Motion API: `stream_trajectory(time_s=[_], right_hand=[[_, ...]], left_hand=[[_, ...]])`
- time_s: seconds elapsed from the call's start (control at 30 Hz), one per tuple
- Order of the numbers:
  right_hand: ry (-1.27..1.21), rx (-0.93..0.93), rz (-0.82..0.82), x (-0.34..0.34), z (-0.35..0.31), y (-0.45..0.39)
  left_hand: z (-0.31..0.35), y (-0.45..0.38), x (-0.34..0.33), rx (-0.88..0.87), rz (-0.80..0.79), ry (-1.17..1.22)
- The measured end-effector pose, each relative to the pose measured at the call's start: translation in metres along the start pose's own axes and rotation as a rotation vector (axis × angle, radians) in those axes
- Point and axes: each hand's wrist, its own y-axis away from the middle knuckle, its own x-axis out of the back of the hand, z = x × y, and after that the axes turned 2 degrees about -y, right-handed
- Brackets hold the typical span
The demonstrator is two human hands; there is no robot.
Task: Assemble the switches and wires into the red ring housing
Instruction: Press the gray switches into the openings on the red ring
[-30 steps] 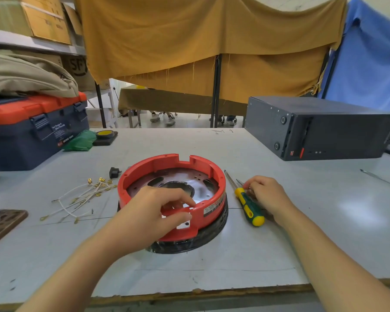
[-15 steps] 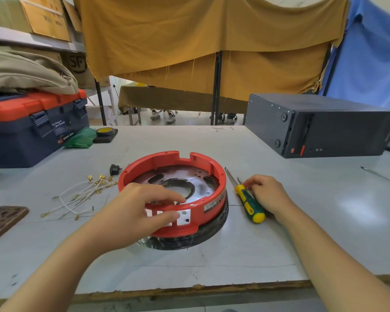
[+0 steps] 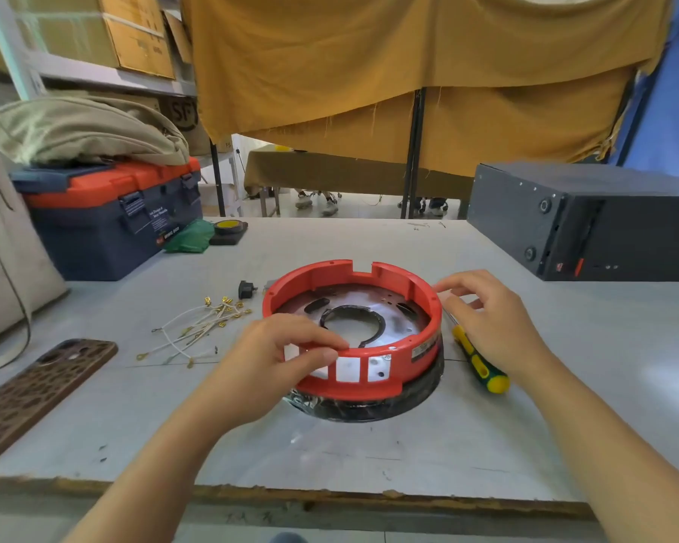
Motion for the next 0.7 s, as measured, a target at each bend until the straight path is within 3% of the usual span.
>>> stream_trajectory(time_s=[0.13,0.3,0.47,0.57,0.7], right_hand=[[-0.14,0.164,-0.197,-0.013,-0.038,0.009],[0.058,0.245,-0.561,-0.034,-0.064,0.013],[0.21,0.218,-0.622,-0.04,-0.06,0.008],[0.191,0.165,-0.655,-0.034,-0.055,0.004],[0.13,0.107,-0.72,-0.025,-0.059,-0.001]], left_hand=[[0.001,0.0,-0.01,-0.049,0.067,0.022],[-0.017,0.003,0.0,-0.044,0.231,0.249],[-0.051,-0.008,0.014,0.09,0.419,0.207],[-0.071,-0.019,0.019,0.242,0.403,0.115],[-0.091,-0.04,0.022,0.303,0.246,-0.082]])
